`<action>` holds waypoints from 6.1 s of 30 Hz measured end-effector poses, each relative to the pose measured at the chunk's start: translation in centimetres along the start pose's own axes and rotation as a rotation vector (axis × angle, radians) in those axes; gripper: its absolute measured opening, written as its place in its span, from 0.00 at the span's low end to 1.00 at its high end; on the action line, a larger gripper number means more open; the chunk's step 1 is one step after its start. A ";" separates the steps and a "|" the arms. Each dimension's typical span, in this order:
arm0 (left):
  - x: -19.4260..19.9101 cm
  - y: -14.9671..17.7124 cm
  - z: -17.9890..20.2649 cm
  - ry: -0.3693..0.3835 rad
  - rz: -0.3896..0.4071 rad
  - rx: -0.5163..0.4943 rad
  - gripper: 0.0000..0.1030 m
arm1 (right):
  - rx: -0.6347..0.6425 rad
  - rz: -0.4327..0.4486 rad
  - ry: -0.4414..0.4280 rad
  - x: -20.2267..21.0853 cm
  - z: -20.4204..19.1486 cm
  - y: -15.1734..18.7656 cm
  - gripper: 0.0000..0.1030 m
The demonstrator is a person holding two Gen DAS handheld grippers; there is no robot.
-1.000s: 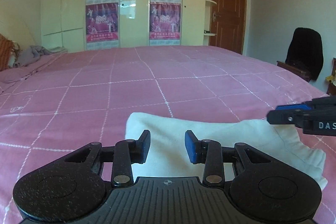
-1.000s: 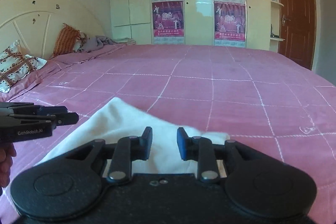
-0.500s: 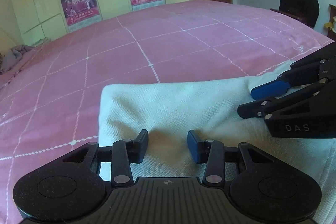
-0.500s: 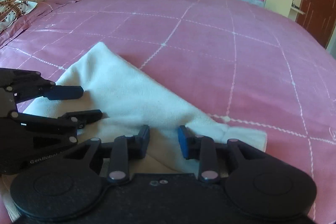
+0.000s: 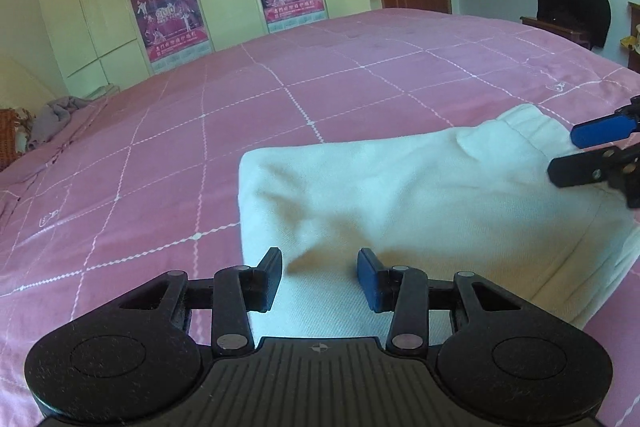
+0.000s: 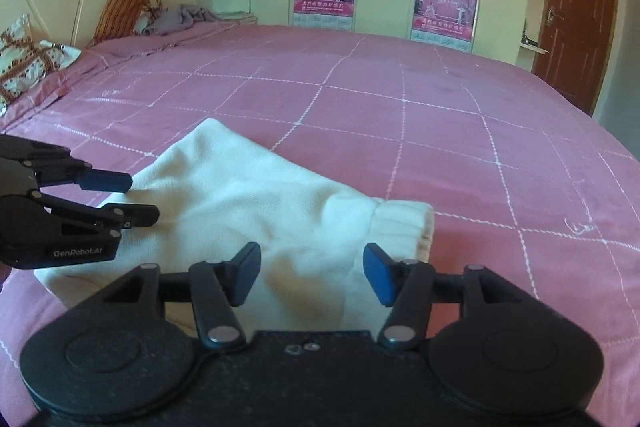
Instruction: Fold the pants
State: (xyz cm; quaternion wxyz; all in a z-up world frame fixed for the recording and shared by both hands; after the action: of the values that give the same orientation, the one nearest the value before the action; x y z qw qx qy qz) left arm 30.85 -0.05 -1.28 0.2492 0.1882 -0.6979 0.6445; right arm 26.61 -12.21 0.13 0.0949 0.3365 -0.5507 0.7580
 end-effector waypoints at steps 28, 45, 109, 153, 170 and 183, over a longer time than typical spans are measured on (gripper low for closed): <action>-5.4 5.0 -9.5 0.654 -0.193 0.791 0.64 | -0.673 -0.017 -0.393 -0.4 7.6 7.4 0.59; -5.8 5.0 -10.1 0.711 -0.223 0.789 0.64 | -0.769 0.078 -0.325 1.1 9.5 9.1 0.52; -14.3 -0.9 -16.7 0.872 -0.212 1.024 0.30 | -0.757 -0.033 -0.705 -14.0 7.8 -2.6 0.38; 24.6 12.1 -6.2 0.028 0.208 0.444 1.00 | -0.153 0.252 0.055 20.6 -6.7 7.8 1.00; 27.0 11.1 -4.4 0.047 0.266 0.389 1.00 | -0.168 0.270 0.075 21.6 -7.0 8.1 1.00; 27.4 11.5 -4.2 0.049 0.270 0.383 1.00 | -0.194 0.269 0.081 21.4 -6.8 8.1 1.00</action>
State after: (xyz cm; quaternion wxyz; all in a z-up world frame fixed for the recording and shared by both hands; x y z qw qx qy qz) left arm 2.50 6.82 5.87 0.1370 0.1212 -0.5756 0.7970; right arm 3.47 -13.97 5.93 0.0467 0.2180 -0.6569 0.7202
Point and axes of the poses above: each gripper's, at about its wrist camera, not at the fingertips, and x roughly against the way its jaws point, z to its right, y to its underside, the point moved 8 cm from there along -x, roughly the way its jaws point, and after that the axes turned 13 degrees about x, right-handed, at the moved point
